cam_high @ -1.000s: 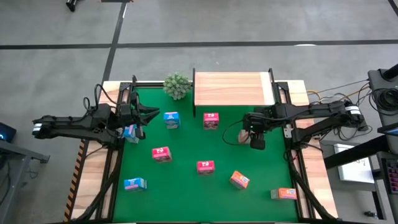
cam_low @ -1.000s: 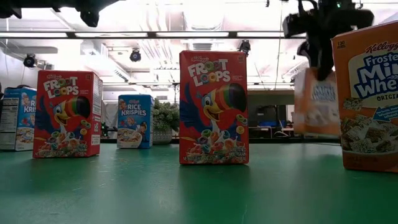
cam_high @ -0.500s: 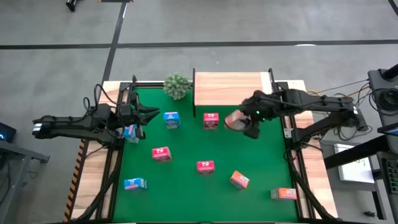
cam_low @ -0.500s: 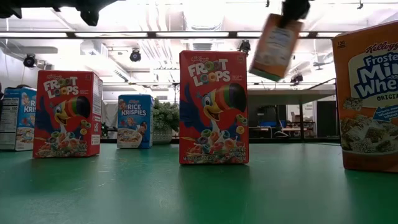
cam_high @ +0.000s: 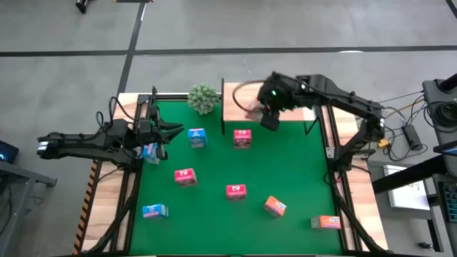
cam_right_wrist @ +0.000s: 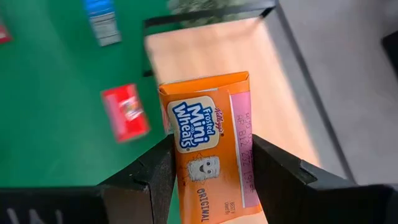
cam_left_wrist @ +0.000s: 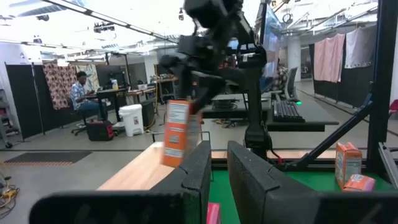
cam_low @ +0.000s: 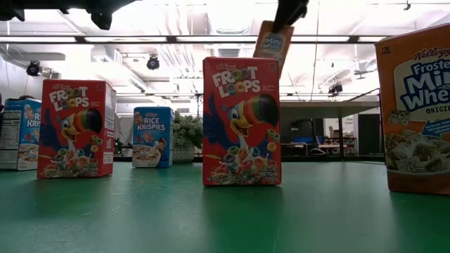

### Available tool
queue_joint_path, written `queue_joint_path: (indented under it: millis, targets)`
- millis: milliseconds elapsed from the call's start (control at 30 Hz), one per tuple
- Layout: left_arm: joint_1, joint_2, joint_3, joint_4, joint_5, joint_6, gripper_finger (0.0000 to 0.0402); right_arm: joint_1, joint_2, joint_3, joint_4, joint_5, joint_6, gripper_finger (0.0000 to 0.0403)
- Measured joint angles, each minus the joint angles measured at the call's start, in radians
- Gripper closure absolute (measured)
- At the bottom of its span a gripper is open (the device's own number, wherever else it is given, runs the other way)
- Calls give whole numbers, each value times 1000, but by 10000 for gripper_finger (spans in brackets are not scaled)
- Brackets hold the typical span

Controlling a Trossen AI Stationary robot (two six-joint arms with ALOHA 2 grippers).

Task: Stack cereal on shelf
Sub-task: Put the top left orange cereal box on the shelf

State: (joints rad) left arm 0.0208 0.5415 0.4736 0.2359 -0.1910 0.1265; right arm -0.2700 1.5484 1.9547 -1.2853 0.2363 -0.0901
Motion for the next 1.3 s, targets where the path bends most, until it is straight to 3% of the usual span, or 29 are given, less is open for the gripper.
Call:
queue_joint_path:
  millis: [500,700,1133,1300]
  targets:
    - [0,0,0,-19,0,-7,365,-169,258,211,2,-12,-210,227]
    - [0,0,0,-20,0,-8,365,-195,287,218,13,-104,-216,224]
    - [0,0,0,-21,0,-8,365,-215,313,217,57,-108,-218,146]
    - [0,0,0,-21,0,-8,365,-215,307,240,64,-106,-193,134]
